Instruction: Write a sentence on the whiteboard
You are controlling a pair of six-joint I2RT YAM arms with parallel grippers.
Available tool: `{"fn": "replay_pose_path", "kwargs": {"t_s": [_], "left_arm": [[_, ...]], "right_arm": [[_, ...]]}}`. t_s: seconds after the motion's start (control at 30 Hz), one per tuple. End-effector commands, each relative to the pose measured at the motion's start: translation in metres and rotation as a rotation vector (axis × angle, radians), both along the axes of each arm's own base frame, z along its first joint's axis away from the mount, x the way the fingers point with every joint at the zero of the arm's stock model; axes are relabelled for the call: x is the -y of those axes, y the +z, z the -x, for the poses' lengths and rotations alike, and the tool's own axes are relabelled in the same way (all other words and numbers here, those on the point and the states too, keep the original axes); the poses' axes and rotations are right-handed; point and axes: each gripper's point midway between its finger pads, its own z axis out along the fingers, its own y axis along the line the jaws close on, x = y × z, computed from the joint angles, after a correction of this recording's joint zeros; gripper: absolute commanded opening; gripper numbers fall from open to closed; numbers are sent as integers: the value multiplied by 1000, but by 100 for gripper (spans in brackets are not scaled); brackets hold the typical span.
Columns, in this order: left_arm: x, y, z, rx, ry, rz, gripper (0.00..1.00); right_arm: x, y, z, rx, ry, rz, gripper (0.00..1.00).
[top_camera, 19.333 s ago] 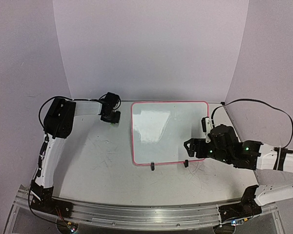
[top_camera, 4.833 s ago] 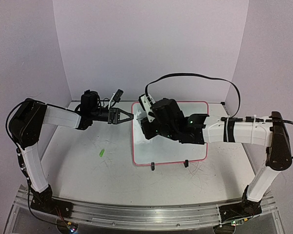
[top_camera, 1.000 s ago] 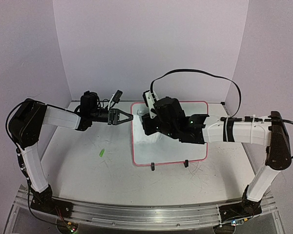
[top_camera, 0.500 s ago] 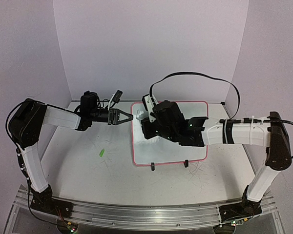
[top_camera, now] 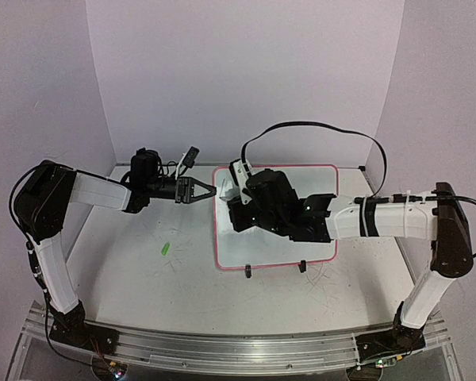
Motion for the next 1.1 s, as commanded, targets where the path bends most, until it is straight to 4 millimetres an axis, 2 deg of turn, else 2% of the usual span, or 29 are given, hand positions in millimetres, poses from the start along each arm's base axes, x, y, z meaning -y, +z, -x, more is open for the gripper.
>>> {"fn": "replay_pose_path", "kwargs": {"t_s": [0.0, 0.13, 0.23, 0.37, 0.47, 1.07], "left_arm": [[1, 27, 15, 64, -58, 40, 0], [1, 26, 15, 63, -56, 39, 0], [1, 25, 14, 62, -55, 38, 0], [1, 24, 14, 60, -53, 36, 0], [2, 23, 13, 58, -54, 35, 0], [1, 24, 14, 62, -53, 36, 0]], "right_arm": [[8, -19, -5, -21, -38, 50, 0], [4, -5, -8, 5, -34, 36, 0], [2, 20, -6, 31, -17, -8, 0], [16, 48, 4, 65, -4, -103, 0], [21, 51, 0, 79, -23, -101, 0], [19, 63, -23, 134, -77, -95, 0]]}}
